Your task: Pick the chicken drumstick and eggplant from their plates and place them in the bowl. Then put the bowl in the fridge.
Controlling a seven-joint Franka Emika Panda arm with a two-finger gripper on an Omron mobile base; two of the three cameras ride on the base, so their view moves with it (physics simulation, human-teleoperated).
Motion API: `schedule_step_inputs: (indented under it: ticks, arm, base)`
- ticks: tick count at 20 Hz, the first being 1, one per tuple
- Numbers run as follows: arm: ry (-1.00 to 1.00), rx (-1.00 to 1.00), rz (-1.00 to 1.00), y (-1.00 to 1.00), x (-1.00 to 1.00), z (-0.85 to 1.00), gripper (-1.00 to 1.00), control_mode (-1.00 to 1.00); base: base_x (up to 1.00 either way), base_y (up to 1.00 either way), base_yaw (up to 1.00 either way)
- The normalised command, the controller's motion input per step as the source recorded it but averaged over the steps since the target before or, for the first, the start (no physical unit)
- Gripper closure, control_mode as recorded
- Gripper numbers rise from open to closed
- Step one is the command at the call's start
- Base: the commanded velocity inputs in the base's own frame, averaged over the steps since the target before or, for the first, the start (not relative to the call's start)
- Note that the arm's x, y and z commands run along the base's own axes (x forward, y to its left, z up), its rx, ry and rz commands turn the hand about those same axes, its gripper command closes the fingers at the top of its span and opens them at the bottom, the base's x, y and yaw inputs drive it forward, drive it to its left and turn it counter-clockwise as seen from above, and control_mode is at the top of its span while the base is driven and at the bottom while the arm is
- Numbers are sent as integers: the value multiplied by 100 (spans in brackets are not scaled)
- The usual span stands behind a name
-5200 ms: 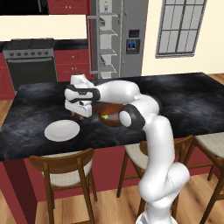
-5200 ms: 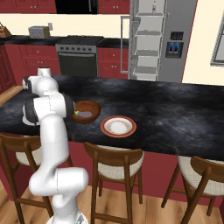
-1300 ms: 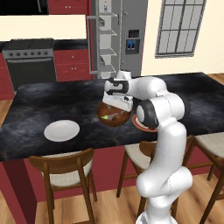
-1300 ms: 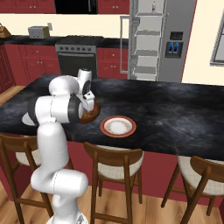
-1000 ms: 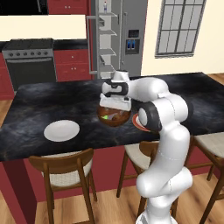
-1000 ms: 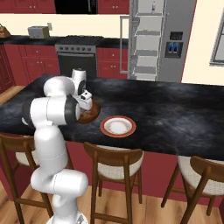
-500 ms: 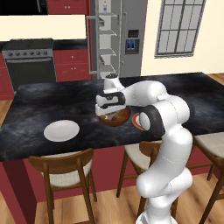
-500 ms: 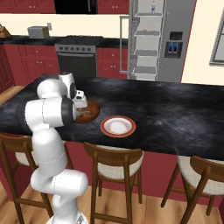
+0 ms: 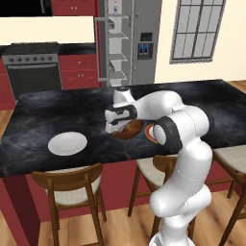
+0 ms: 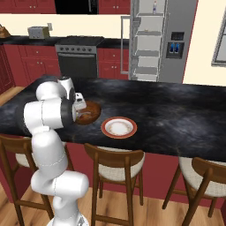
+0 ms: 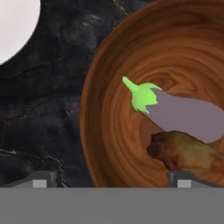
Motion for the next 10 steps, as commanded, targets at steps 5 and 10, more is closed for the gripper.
schedule_step_inputs:
  ticks: [5,10]
  arm:
    - [-1,-5,11,1,17,-12,-100,-100]
    - [0,-7,1,11,10,-19,-100,-100]
  base:
    - [0,0,0]
    - [0,0,0]
